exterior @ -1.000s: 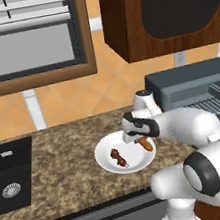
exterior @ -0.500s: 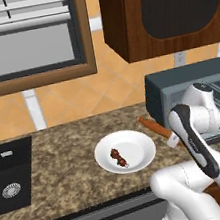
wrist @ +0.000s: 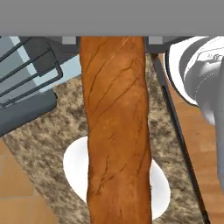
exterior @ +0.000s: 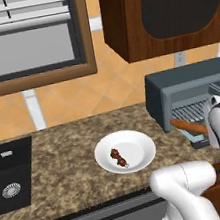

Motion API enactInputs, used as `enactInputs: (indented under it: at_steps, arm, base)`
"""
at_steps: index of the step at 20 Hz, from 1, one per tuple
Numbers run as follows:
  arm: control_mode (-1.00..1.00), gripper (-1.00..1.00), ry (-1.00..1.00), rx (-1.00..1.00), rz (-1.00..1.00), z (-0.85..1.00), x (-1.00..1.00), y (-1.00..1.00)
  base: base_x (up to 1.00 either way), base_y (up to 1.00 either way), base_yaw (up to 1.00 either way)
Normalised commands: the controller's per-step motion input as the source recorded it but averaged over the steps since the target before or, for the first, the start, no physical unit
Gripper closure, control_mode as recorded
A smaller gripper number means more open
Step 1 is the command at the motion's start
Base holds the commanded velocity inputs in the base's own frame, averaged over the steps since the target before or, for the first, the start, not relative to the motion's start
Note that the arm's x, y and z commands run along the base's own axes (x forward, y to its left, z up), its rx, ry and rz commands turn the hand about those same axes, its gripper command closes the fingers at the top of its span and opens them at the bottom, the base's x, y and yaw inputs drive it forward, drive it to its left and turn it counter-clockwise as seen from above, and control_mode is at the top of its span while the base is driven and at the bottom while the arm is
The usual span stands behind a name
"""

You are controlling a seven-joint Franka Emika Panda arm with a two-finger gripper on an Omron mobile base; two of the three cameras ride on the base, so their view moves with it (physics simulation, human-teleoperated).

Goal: Pick up the kebab skewer and baguette bread, and place them inside the toaster oven. Close the toaster oven door and start by setting the timer.

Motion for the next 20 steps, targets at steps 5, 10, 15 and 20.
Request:
enactInputs:
  at_steps: [5,10,15,20]
  arm:
    - [-1.00,1.00,-0.06,-0.19,0.21,0.56,0.00,-0.59]
    - [-1.00,1.00,-0.02,-0.23,0.06,0.23,0.33,-0.34]
    - [-1.00,1.00,-0.08,-0.06,0.00,-0.11,0.51,0.00]
    - [-1.00,1.00,-0.22,-0.04,0.00,-0.16,0.22,-0.41]
  base:
    - [0.00,0.00,0.00]
    - [0.00,0.00,0.00]
    - [0.00,0.00,0.00]
    - [0.00,0.00,0.00]
